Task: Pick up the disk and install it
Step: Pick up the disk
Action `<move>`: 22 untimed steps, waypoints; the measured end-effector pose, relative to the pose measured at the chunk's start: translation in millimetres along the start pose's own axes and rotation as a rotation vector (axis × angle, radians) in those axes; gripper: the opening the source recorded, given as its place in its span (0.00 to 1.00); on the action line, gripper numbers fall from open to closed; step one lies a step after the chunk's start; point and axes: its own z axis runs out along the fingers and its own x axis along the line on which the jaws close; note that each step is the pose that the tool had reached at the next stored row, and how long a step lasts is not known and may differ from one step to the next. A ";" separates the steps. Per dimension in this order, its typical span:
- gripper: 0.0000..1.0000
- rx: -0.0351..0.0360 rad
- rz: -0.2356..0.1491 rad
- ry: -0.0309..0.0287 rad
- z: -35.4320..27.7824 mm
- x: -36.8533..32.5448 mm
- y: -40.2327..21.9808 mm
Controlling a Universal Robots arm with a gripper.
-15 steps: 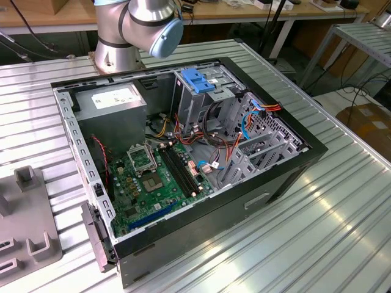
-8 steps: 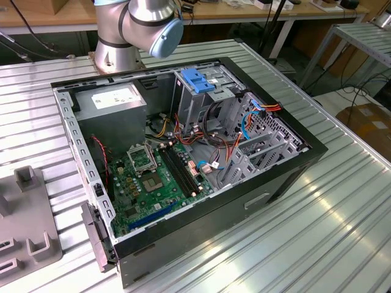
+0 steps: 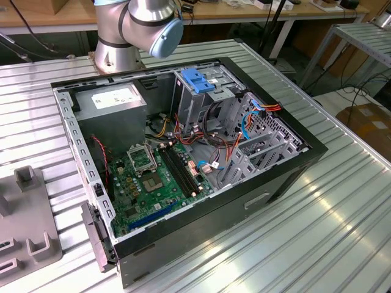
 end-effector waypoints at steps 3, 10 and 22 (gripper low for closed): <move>0.67 -0.0001 0.000 0.0000 4.0 0.1 -0.1; 0.74 -0.0001 0.000 0.0001 18.3 0.3 -0.5; 0.74 -0.0001 -0.001 0.0000 49.6 -5.4 5.0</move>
